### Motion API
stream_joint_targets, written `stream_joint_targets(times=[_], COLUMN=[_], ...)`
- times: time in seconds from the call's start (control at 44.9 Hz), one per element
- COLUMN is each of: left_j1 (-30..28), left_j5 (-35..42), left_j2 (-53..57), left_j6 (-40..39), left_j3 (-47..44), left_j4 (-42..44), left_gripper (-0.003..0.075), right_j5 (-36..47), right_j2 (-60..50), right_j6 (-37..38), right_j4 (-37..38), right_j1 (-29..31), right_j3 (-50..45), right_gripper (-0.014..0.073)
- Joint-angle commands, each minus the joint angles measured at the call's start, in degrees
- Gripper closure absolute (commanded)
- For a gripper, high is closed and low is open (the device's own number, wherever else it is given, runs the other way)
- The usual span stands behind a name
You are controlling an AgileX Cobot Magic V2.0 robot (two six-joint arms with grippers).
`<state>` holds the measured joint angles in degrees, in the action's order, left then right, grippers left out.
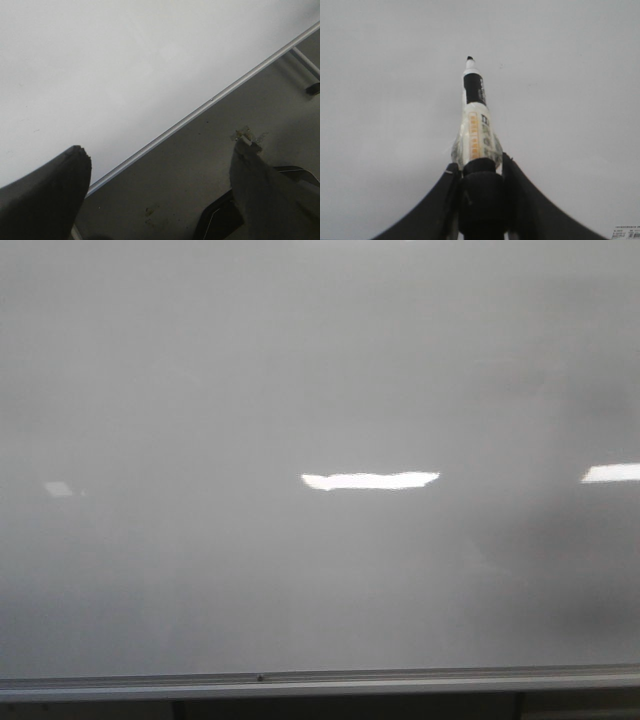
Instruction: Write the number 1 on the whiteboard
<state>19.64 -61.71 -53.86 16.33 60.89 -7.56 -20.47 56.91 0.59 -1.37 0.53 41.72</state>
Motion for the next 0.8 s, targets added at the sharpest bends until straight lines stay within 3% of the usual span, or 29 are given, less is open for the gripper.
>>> stream_joint_targets(times=[0.0, 0.623, 0.779], left_j1=[-0.19, -0.19, -0.19], left_j5=[3.28, 3.39, 3.39], left_j2=[0.66, 0.66, 0.66], left_j6=[-0.59, -0.59, -0.59], left_j3=[1.52, 1.52, 1.52], left_j4=[-0.54, -0.54, -0.54], left_gripper=[0.0165, 0.0165, 0.0165], right_j5=[7.74, 10.18, 5.32], right_j2=[0.53, 11.86, 12.92], right_j6=[-0.59, -0.59, -0.59], right_j4=[-0.05, -0.07, -0.07], right_j1=[0.42, 0.42, 0.42], right_j3=[1.97, 8.66, 8.66], right_gripper=[0.0571, 0.0571, 0.0571])
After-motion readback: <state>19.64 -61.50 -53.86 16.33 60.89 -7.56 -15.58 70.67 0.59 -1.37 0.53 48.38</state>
